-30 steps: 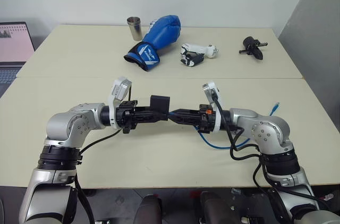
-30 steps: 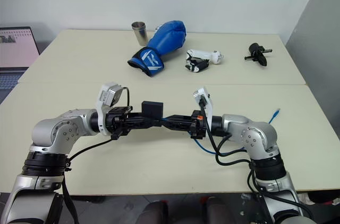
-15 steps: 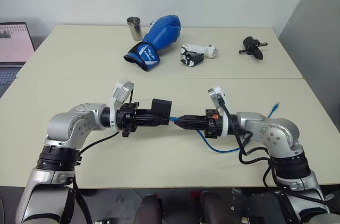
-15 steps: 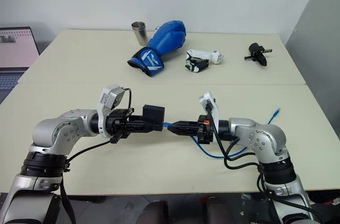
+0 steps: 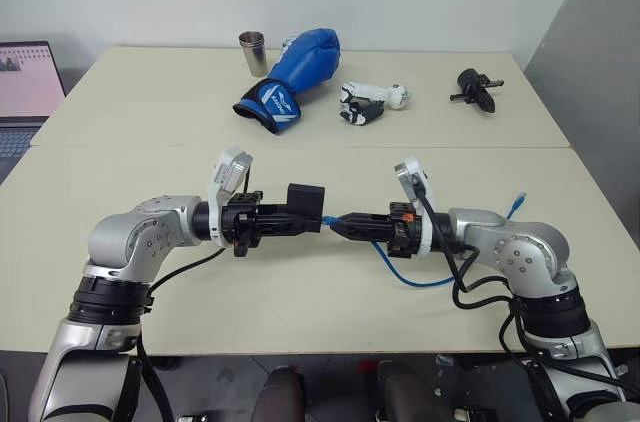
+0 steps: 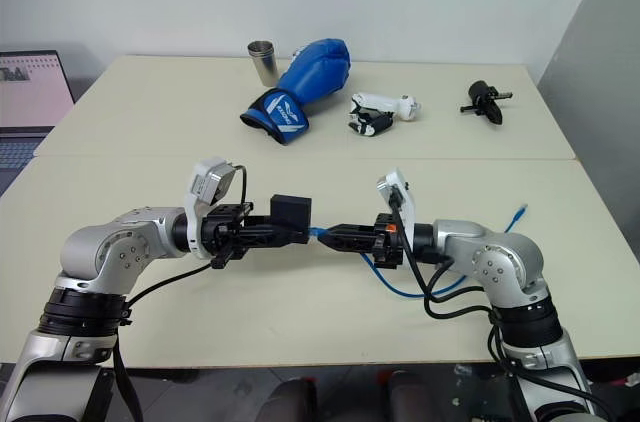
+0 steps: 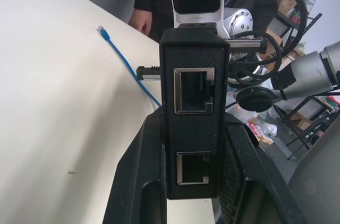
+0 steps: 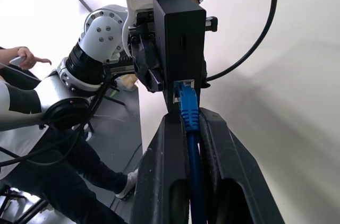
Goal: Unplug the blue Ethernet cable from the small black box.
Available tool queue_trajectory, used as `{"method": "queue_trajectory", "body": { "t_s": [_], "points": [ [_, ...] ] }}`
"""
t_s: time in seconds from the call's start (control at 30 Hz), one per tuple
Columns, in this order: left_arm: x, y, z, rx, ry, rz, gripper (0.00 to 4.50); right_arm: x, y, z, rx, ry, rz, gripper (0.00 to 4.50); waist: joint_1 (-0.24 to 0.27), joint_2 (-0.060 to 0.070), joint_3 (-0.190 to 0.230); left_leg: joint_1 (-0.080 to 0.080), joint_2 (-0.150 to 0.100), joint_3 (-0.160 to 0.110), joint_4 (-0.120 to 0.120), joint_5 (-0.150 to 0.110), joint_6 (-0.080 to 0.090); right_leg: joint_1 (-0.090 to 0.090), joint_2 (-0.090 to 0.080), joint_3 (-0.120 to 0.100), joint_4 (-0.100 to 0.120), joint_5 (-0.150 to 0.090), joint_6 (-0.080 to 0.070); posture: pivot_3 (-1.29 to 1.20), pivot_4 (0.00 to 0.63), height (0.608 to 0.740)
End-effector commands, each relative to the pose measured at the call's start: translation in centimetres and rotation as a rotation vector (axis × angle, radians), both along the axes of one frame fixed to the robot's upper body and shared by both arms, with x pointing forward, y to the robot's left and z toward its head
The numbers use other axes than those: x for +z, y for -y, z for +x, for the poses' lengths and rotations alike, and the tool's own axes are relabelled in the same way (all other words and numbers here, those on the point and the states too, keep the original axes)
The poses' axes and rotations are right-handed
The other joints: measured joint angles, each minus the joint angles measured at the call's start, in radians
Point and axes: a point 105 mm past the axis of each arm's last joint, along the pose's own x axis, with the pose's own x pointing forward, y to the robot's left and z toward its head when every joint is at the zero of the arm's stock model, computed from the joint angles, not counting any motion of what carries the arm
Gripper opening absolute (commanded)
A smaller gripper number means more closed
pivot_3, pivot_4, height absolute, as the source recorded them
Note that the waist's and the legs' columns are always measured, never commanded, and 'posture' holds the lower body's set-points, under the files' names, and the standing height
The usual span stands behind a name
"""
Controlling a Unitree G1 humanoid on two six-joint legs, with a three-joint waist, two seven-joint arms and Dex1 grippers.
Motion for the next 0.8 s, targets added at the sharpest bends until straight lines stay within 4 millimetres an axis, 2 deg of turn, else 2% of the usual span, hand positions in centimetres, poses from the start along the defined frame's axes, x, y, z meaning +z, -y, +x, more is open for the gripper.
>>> {"method": "queue_trajectory", "body": {
  "t_s": [0.03, 0.1, 0.33, 0.57, 0.8],
  "points": [
    [0.5, -1.4, 0.6, 0.059, 0.029, -0.005, 0.79, 2.0, 1.5, 0.0, -0.043, 0.066, 0.052, 0.00, 0.000, 0.000, 0.000, 0.000, 0.000, 0.000, 0.000, 0.000, 0.000, 0.000, 0.000, 0.000, 0.000, 0.000, 0.000, 0.00, 0.150, 0.740],
    [0.5, -1.4, 0.6, 0.043, 0.015, -0.016, 0.79, 2.0, 1.5, -0.3, -0.039, 0.060, 0.057, 0.70, 0.000, 0.000, 0.000, 0.000, 0.000, 0.000, 0.000, 0.000, 0.000, 0.000, 0.000, 0.000, 0.000, 0.000, 0.000, 0.00, 0.150, 0.740],
    [0.4, -1.3, 0.9, 0.009, -0.023, -0.029, 0.79, 2.2, 1.6, -1.3, -0.026, 0.059, 0.054, 2.12, 0.000, 0.000, 0.000, 0.000, 0.000, 0.000, 0.000, 0.000, 0.000, 0.000, 0.000, 0.000, 0.000, 0.000, 0.000, 0.00, 0.150, 0.740],
    [0.6, -0.8, 0.9, -0.040, -0.061, -0.026, 0.79, 2.1, 1.5, 0.5, -0.171, 0.100, 0.062, 2.16, 0.000, 0.000, 0.000, 0.000, 0.000, 0.000, 0.000, 0.000, 0.000, 0.000, 0.000, 0.000, 0.000, 0.000, 0.000, 0.00, 0.150, 0.740],
    [0.7, -0.1, 1.1, -0.070, -0.069, -0.026, 0.79, 1.9, 0.6, 0.1, -0.148, 0.096, 0.075, 2.16, 0.000, 0.000, 0.000, 0.000, 0.000, 0.000, 0.000, 0.000, 0.000, 0.000, 0.000, 0.000, 0.000, 0.000, 0.000, 0.00, 0.150, 0.740]
  ]
}}
